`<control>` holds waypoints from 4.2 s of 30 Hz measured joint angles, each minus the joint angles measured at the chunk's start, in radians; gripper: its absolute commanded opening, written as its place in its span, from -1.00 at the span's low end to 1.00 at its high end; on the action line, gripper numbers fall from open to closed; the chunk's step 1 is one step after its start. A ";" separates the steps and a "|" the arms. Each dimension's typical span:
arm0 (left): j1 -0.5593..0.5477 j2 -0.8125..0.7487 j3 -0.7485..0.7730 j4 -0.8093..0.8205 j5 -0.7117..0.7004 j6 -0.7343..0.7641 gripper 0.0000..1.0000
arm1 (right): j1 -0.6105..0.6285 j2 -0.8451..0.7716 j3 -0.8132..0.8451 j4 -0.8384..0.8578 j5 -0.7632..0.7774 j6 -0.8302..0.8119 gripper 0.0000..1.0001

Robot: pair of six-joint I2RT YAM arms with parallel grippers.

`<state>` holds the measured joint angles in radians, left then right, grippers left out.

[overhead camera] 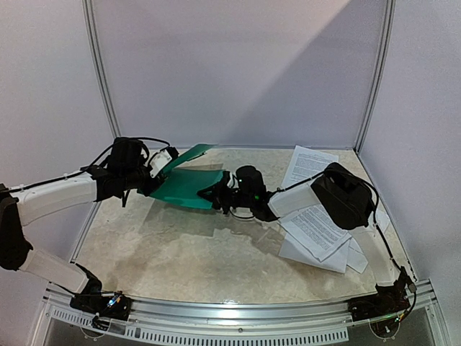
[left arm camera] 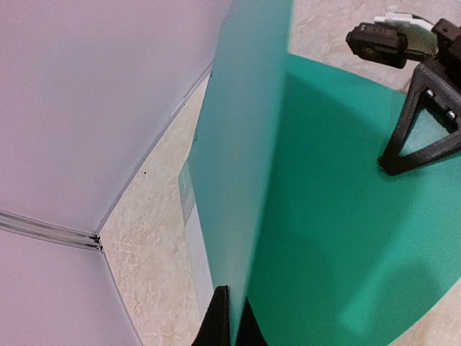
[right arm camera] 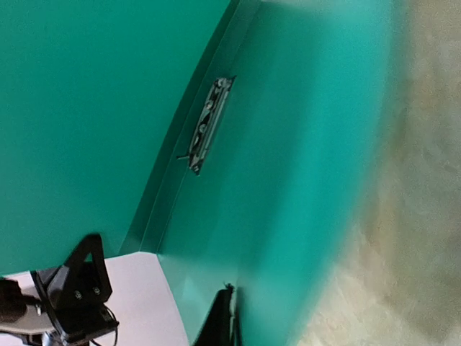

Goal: Put the files into the folder
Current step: Pass from the left arm to the right, then open the spring clip on the folder at the center of the board.

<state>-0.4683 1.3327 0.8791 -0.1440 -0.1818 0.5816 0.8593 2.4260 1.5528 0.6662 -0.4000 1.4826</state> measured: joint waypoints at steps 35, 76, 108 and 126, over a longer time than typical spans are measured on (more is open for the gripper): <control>0.594 -0.226 0.185 -0.633 0.691 -0.148 0.92 | 0.001 -0.719 -0.435 -0.709 -0.187 -0.689 -0.98; 0.034 0.521 0.428 -0.395 0.348 -0.119 0.76 | 0.210 -0.735 -0.262 -0.996 0.278 -1.518 0.09; -0.008 0.663 0.422 -0.332 0.139 -0.150 0.78 | 0.306 -0.268 -0.038 -0.939 0.298 -2.304 -0.76; -0.010 0.663 0.414 -0.300 0.123 -0.140 0.78 | 0.306 -0.258 -0.020 -0.969 0.342 -2.321 -0.93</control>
<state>-0.4778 1.9961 1.2930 -0.4442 -0.0586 0.4412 1.1656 2.1677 1.5326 -0.3027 -0.0578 -0.8387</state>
